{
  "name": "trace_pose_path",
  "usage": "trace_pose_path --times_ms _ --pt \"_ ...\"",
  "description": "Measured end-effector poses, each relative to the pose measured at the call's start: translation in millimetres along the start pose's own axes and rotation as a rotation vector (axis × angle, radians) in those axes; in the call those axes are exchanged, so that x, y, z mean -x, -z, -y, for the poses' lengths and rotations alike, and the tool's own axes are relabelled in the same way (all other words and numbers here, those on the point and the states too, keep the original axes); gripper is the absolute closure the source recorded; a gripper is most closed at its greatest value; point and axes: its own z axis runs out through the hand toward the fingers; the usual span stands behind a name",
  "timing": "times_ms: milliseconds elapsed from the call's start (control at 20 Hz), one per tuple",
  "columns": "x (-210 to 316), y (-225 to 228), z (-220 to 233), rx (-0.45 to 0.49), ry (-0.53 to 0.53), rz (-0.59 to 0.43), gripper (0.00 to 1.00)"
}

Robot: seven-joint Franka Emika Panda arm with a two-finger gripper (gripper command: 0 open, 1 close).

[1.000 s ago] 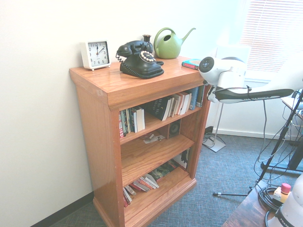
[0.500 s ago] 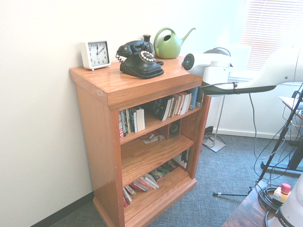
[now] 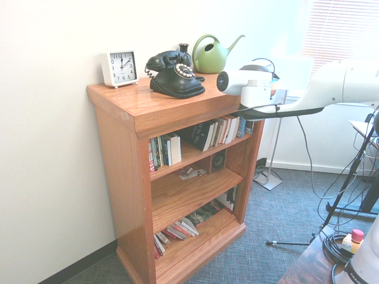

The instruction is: Organize the shelf

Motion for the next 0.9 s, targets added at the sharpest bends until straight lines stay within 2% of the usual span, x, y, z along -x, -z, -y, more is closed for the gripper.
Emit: trace_pose_path --times_ms 300,750,800,900 --pt "-8.2 -0.2 11.8 0.005 -0.008 -0.008 0.00" --pt "-25.1 -35.1 9.0 0.045 -0.041 0.024 0.00" --pt "-25.9 -38.8 10.2 0.047 -0.041 0.026 1.00" --pt "-26.8 -42.1 11.9 0.048 -0.040 0.028 1.00"
